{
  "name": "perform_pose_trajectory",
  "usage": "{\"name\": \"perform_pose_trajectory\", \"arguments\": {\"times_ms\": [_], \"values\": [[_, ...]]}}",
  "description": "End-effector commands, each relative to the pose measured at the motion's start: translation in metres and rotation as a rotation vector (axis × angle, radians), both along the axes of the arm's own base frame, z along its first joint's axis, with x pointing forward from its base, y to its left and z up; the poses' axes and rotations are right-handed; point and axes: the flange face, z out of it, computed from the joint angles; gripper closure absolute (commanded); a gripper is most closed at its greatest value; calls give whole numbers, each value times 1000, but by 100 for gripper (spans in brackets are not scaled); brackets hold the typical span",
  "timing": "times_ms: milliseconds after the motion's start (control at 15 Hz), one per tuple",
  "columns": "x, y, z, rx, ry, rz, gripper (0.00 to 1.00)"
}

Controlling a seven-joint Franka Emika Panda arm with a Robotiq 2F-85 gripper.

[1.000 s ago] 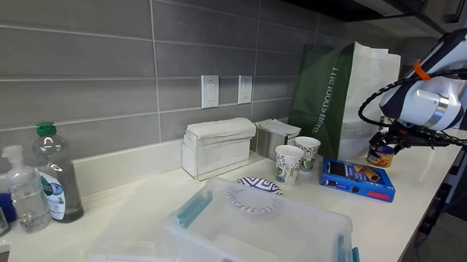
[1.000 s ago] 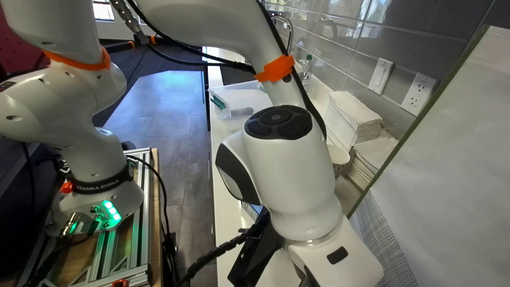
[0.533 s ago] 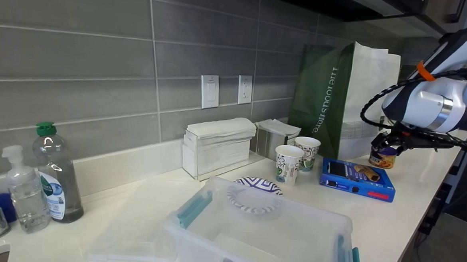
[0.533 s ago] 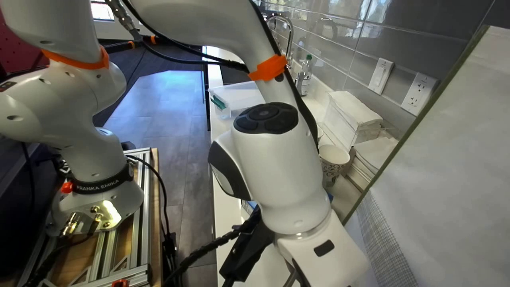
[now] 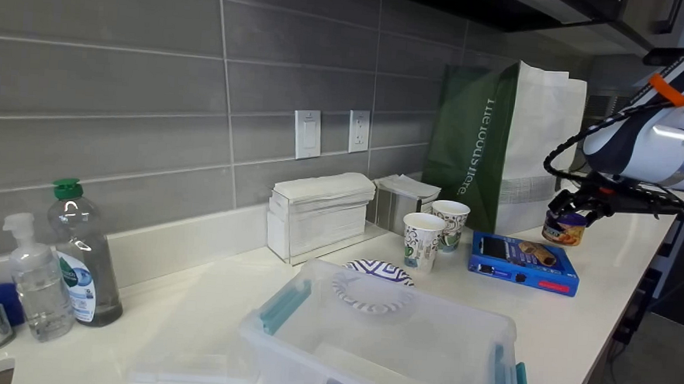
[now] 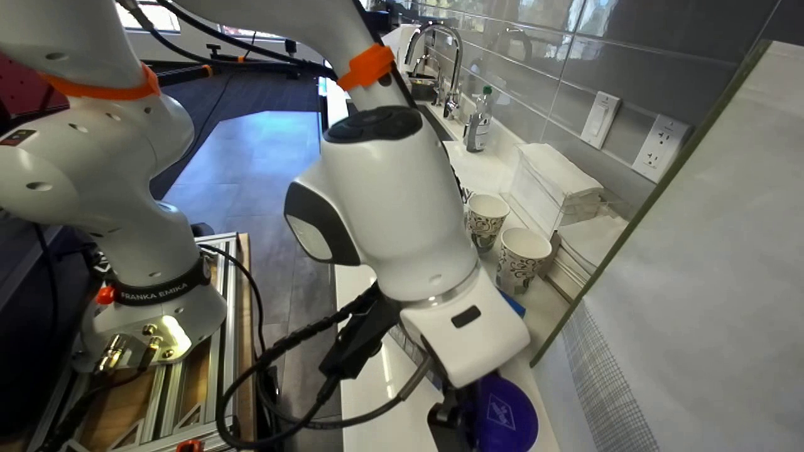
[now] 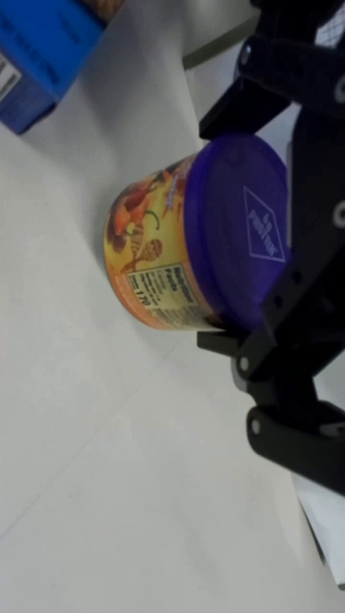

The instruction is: Put the orange can inside the clear lunch box

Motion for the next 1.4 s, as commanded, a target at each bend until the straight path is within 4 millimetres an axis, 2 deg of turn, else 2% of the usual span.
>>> {"name": "perform_pose_trajectory", "arguments": {"times_ms": [0, 133, 333, 533, 733, 800, 933, 1267, 1333], "values": [[-4, 30, 51, -15, -88, 65, 28], [1, 54, 79, -13, -117, 142, 28], [8, 104, 112, 79, -117, 292, 28], [3, 156, 137, 197, -66, 437, 28], [-10, 199, 159, 323, -7, 596, 28], [9, 176, 149, 275, -15, 528, 3], [0, 194, 161, 310, -2, 586, 3], [-6, 198, 159, 318, -7, 592, 3], [-7, 198, 159, 319, -7, 593, 28]]}}
